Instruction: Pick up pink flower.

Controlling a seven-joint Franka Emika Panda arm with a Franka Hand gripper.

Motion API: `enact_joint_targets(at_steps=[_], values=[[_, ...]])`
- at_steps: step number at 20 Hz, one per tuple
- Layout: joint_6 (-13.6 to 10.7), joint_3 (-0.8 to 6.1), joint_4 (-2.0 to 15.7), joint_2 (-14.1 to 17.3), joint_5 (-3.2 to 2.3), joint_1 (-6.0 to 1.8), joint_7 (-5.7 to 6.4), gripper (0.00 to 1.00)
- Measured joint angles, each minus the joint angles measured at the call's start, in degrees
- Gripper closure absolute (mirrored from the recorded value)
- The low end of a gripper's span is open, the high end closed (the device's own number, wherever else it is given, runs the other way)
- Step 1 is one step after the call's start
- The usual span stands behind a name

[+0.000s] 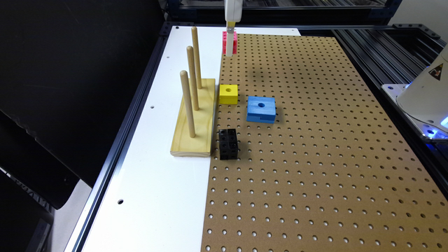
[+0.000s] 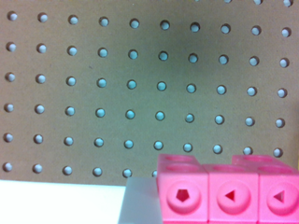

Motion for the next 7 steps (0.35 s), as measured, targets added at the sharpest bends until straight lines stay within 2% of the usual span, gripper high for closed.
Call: enact_joint_targets(at_steps=[4,7], values=[[-3.07,0.02,0.08,-3.25,0.0,0.01,0.01,1.0],[-6.55,0.05,0.17,-6.93,0.03,0.01,0.03,1.0]])
